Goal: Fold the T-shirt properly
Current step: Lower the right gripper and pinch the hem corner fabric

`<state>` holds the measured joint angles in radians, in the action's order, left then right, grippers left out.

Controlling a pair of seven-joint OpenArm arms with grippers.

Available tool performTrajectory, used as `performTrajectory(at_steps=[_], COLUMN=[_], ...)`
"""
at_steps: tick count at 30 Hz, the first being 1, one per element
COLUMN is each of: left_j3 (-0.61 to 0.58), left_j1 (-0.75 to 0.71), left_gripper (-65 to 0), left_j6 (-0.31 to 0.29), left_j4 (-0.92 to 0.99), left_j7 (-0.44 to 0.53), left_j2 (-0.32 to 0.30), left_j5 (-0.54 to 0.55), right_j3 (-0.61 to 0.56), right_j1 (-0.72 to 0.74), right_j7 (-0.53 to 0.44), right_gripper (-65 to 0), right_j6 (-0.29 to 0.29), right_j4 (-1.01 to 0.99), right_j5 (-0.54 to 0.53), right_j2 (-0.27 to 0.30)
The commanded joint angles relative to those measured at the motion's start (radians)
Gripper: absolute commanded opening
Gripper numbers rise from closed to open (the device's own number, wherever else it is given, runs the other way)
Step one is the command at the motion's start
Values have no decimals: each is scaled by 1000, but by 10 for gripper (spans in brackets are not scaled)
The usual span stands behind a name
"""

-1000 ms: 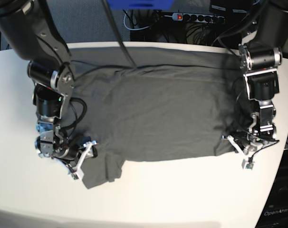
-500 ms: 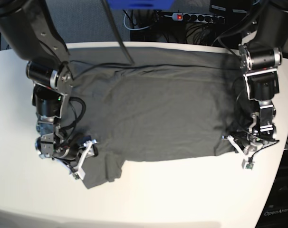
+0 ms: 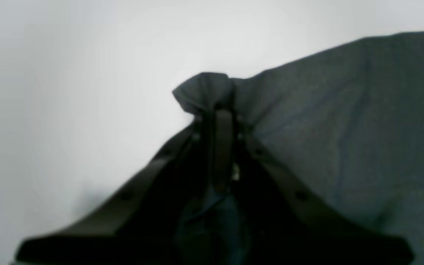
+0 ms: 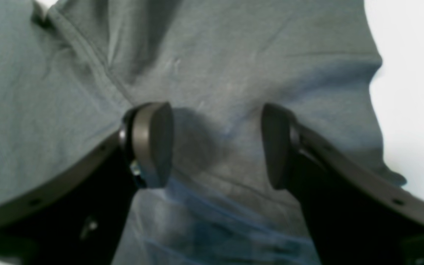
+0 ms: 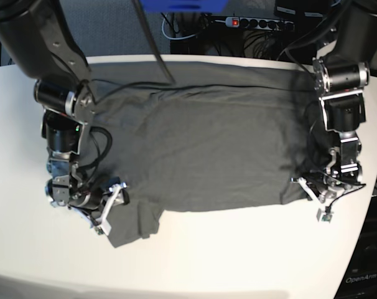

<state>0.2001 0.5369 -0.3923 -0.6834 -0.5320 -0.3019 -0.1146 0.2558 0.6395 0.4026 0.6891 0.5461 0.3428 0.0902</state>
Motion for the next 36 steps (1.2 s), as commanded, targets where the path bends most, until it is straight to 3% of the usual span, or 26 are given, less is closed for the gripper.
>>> performTrajectory(at_steps=[1,23,30,32,36], left_j3=[0,0,0,0,0], left_j1=[19,19,19,19,19], left_gripper=[-625,-625,-625,-625,-625], left_j6=[-3,-6,-6,-7,-7], left_j4=[-11,-11,-11,-11,-11], left_j7=[-13,-13,-13,-13,-13], left_j2=[-10,-13,-13,-13,-13], left_j5=[-3,-4,-4,-4,-4], right_j3=[1,-6,-82,-82,-82], right_j1=[-19,-19,-20,-22,-37], right_j7=[126,132,167,167,195], right_gripper=[-223,-207,-213,-254,-402], right_j6=[9,9,9,9,9], right_j4=[-13,-13,-13,-13,-13], right_j5=[51,52,52,52,52], right_j2=[9,12,24,24,24])
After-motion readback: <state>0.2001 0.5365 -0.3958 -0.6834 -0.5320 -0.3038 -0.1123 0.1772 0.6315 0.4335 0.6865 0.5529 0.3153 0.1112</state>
